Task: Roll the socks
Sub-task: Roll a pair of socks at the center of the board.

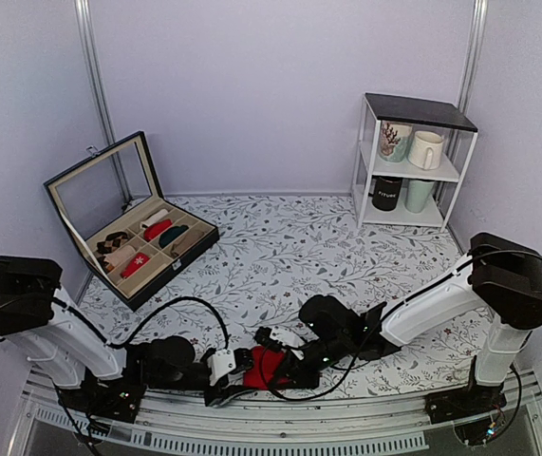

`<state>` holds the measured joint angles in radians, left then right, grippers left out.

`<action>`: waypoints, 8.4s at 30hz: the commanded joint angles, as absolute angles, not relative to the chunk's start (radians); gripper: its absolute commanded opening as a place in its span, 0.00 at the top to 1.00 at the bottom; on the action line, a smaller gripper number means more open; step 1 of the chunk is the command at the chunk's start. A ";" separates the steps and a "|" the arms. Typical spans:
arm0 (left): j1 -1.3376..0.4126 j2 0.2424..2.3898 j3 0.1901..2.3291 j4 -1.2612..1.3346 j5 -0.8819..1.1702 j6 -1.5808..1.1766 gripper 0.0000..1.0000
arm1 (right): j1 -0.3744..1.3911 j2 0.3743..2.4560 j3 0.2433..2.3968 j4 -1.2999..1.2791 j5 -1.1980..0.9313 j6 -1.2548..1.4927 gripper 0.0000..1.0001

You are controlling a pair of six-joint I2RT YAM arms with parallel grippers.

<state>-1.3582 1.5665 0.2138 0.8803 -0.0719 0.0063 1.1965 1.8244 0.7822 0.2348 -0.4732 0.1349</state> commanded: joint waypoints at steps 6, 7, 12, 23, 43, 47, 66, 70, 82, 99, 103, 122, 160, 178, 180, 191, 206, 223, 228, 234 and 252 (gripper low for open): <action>-1.327 1.630 0.242 0.912 -0.019 -0.009 0.79 | 1.196 1.902 0.754 0.042 -0.443 0.130 0.82; -1.325 1.634 0.240 0.915 -0.017 -0.014 0.83 | 1.195 1.903 0.752 0.041 -0.442 0.129 0.82; -1.320 1.640 0.237 0.899 -0.031 -0.048 1.00 | 1.195 1.897 0.759 0.042 -0.434 0.126 0.79; -1.228 1.653 0.292 0.640 0.068 -0.275 1.00 | 1.251 1.532 0.547 0.411 -0.006 -0.049 0.53; -1.199 1.750 0.320 0.601 0.172 -0.366 1.00 | 1.388 1.702 0.623 0.434 0.119 -0.309 0.47; -1.197 1.757 0.319 0.606 0.183 -0.366 1.00 | 1.389 1.730 0.625 0.428 0.108 -0.287 0.53; -1.257 1.471 0.292 0.610 0.020 -0.124 0.41 | 1.229 1.797 0.673 0.161 -0.398 0.062 0.77; -1.323 1.437 0.288 0.655 -0.069 -0.019 0.36 | 1.187 1.861 0.723 0.079 -0.492 0.094 0.77; -1.331 1.585 0.285 0.783 -0.091 0.036 0.36 | 1.125 1.933 0.802 -0.044 -0.575 0.113 0.77; -1.331 1.642 0.298 0.788 -0.062 0.028 0.88 | 1.122 1.975 0.835 -0.077 -0.560 0.118 0.76; -1.323 1.651 0.299 0.778 -0.046 0.002 1.00 | 1.122 1.952 0.849 -0.081 -0.511 0.121 0.64; -1.238 1.727 0.289 0.709 0.075 -0.209 1.00 | 1.340 1.608 0.636 0.365 0.002 -0.187 0.48; -1.300 1.486 0.311 0.730 -0.056 0.089 0.26 | 1.149 1.848 0.811 -0.059 -0.369 0.042 0.87; -1.301 1.635 0.330 0.828 -0.040 0.068 0.62 | 1.121 1.919 0.885 -0.171 -0.402 0.054 0.87; -1.299 1.651 0.335 0.826 -0.028 0.062 0.64 | 1.120 1.921 0.889 -0.178 -0.405 0.054 0.87; -1.297 1.719 0.341 0.795 -0.027 -0.021 1.00 | 1.112 1.908 0.920 -0.182 -0.373 0.044 0.76; -1.233 1.717 0.302 0.699 0.091 -0.194 1.00 | 1.167 1.554 0.617 0.309 -0.202 -0.184 0.44; -1.223 1.758 0.321 0.698 0.126 -0.198 1.00 | 1.238 1.716 0.687 0.342 -0.224 -0.198 0.44; -1.221 1.768 0.322 0.702 0.140 -0.201 1.00 | 1.240 1.748 0.692 0.343 -0.177 -0.185 0.48; -1.219 1.766 0.323 0.715 0.154 -0.200 1.00 | 1.240 1.791 0.707 0.303 -0.168 -0.163 0.65; -1.209 1.738 0.314 0.750 0.191 -0.196 0.85 | 1.239 1.856 0.680 0.253 -0.188 -0.126 0.79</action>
